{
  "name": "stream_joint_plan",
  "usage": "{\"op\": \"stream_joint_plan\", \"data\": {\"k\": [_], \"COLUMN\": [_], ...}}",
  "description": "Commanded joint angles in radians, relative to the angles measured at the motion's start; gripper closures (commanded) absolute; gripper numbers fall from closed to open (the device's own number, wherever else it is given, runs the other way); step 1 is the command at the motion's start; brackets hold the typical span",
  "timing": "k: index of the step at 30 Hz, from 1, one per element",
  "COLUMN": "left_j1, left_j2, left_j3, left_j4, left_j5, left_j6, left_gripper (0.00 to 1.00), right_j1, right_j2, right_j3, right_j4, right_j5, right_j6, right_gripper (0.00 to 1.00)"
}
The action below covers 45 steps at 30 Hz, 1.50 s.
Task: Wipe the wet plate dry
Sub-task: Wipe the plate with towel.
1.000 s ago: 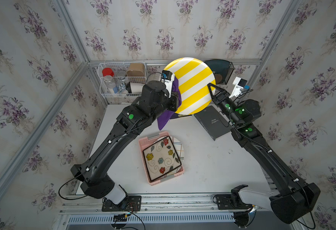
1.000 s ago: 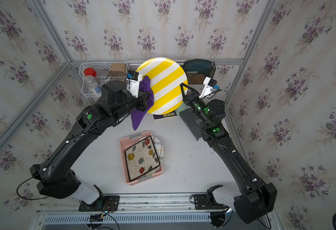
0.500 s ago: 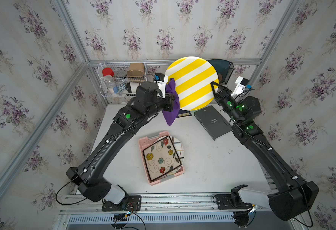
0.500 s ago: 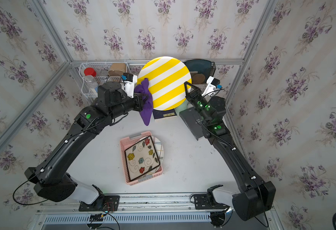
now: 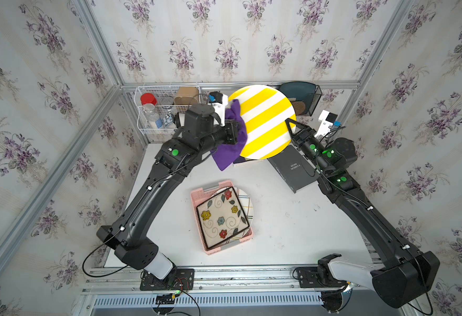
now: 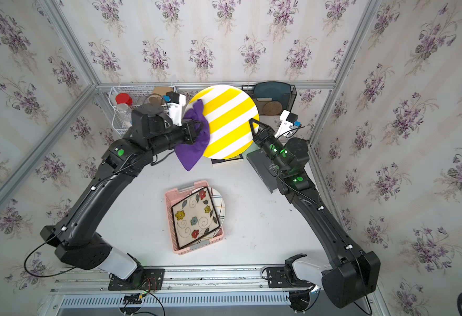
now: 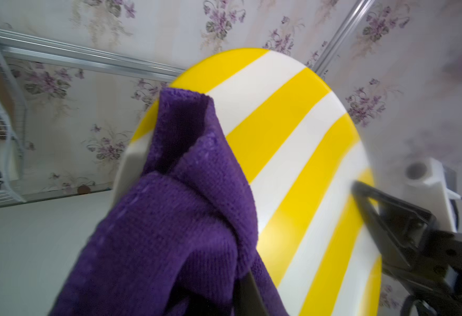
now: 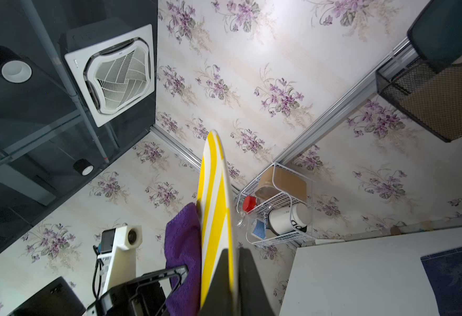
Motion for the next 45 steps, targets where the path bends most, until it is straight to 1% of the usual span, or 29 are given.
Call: {"op": "stream_joint_plan", "data": {"k": [1,3,4,5,7,9,11,13,15,16,17,18,20,22,23,25,26,27,28,30,32,33,35,37,39,41,43,44,45], "left_j1": [0.006,-0.003,-0.008,-0.010,0.004,0.050,0.084,0.085,0.061,0.035,0.004,-0.028,-0.068,-0.072,-0.068,-0.049,-0.034,-0.026,-0.024,-0.034,-0.060,-0.077,-0.114,-0.118,-0.094,-0.044,0.022,0.059,0.106], "left_j2": [0.054,0.110,0.130,0.140,0.126,0.089,0.057,0.060,0.092,0.110,0.134,0.153,0.191,0.190,0.180,0.145,0.126,0.110,0.097,0.103,0.155,0.184,0.241,0.244,0.223,0.181,0.114,0.075,0.032], "left_j3": [0.046,0.098,0.122,0.136,0.132,0.102,0.061,0.050,0.059,0.068,0.083,0.104,0.141,0.142,0.138,0.111,0.088,0.061,0.042,0.016,0.039,0.078,0.143,0.151,0.152,0.146,0.105,0.068,0.004], "left_j4": [-0.087,-0.108,-0.121,-0.130,-0.135,-0.116,-0.055,0.003,0.047,0.064,0.070,0.072,0.063,0.050,0.031,0.010,0.022,0.043,0.070,0.112,0.074,0.015,-0.095,-0.123,-0.118,-0.078,0.012,0.074,0.196], "left_j5": [0.090,0.184,0.200,0.198,0.118,0.066,0.082,0.145,0.229,0.253,0.264,0.272,0.287,0.266,0.231,0.163,0.161,0.186,0.236,0.403,0.560,0.601,0.554,0.476,0.407,0.396,0.422,0.448,0.497], "left_j6": [0.035,0.029,0.026,0.026,0.025,0.000,-0.021,-0.030,-0.056,-0.060,-0.054,-0.047,-0.042,-0.044,-0.033,-0.020,-0.025,-0.025,-0.017,-0.003,0.002,0.021,0.075,0.081,0.064,0.022,-0.059,-0.133,-0.235], "left_gripper": [1.00,1.00,1.00,1.00,1.00,1.00,1.00,1.00,1.00,1.00,1.00,1.00,1.00,1.00,1.00,1.00,1.00,1.00,1.00,1.00,1.00,1.00,1.00,1.00,1.00,1.00,1.00,1.00,1.00], "right_j1": [0.094,0.128,0.129,0.129,0.118,0.067,0.031,0.043,0.094,0.121,0.159,0.173,0.174,0.155,0.118,0.044,0.002,-0.031,-0.058,-0.082,-0.071,-0.058,-0.017,0.007,-0.007,-0.055,-0.155,-0.197,-0.255], "right_j2": [0.003,0.021,0.028,0.022,-0.008,-0.044,-0.062,-0.051,-0.023,-0.008,0.006,0.018,0.024,0.009,0.000,-0.024,-0.037,-0.048,-0.057,-0.060,-0.045,-0.031,-0.006,0.012,0.005,-0.019,-0.039,-0.051,-0.065], "right_j3": [0.034,0.049,0.053,0.052,0.042,0.008,-0.023,-0.005,0.022,0.036,0.044,0.047,0.041,0.033,0.023,-0.024,-0.053,-0.091,-0.119,-0.140,-0.112,-0.094,-0.061,-0.040,-0.051,-0.080,-0.117,-0.138,-0.164], "right_j4": [0.104,0.110,0.116,0.118,0.098,0.081,0.087,0.071,0.056,0.056,0.062,0.075,0.107,0.107,0.111,0.155,0.178,0.204,0.227,0.260,0.261,0.266,0.271,0.266,0.273,0.288,0.322,0.345,0.383], "right_j5": [-0.154,-0.187,-0.201,-0.202,-0.155,-0.111,-0.112,-0.137,-0.156,-0.158,-0.163,-0.167,-0.160,-0.131,-0.126,-0.133,-0.132,-0.126,-0.121,-0.115,-0.123,-0.131,-0.143,-0.154,-0.143,-0.133,-0.152,-0.166,-0.187], "right_j6": [-0.071,-0.094,-0.091,-0.090,-0.100,-0.073,-0.049,-0.079,-0.113,-0.128,-0.134,-0.125,-0.102,-0.100,-0.079,0.003,0.050,0.097,0.138,0.171,0.167,0.165,0.152,0.143,0.163,0.204,0.273,0.311,0.356], "right_gripper": [1.00,1.00,1.00,1.00,1.00,1.00,1.00,1.00,1.00,1.00,1.00,1.00,1.00,1.00,1.00,1.00,1.00,1.00,1.00,1.00,1.00,1.00,1.00,1.00,1.00,1.00,1.00,1.00,1.00]}}
